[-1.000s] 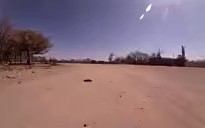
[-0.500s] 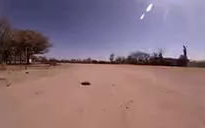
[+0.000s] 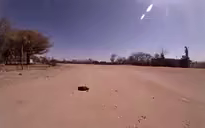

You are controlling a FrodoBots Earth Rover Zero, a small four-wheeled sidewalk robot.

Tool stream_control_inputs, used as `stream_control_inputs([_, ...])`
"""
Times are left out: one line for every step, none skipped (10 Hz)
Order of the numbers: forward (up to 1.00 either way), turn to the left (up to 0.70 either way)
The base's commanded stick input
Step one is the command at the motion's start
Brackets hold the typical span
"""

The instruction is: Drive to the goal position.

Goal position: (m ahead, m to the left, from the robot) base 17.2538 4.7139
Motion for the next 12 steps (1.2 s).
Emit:
stream_control_inputs([1.0,-0.05])
stream_control_inputs([1.0,0.0])
stream_control_inputs([1.0,0.0])
stream_control_inputs([1.0,0.0])
stream_control_inputs([1.0,0.0])
stream_control_inputs([1.0,0.0])
stream_control_inputs([1.0,0.0])
stream_control_inputs([1.0,0.0])
stream_control_inputs([1.0,0.0])
stream_control_inputs([1.0,0.0])
stream_control_inputs([1.0,0.0])
stream_control_inputs([1.0,0.0])
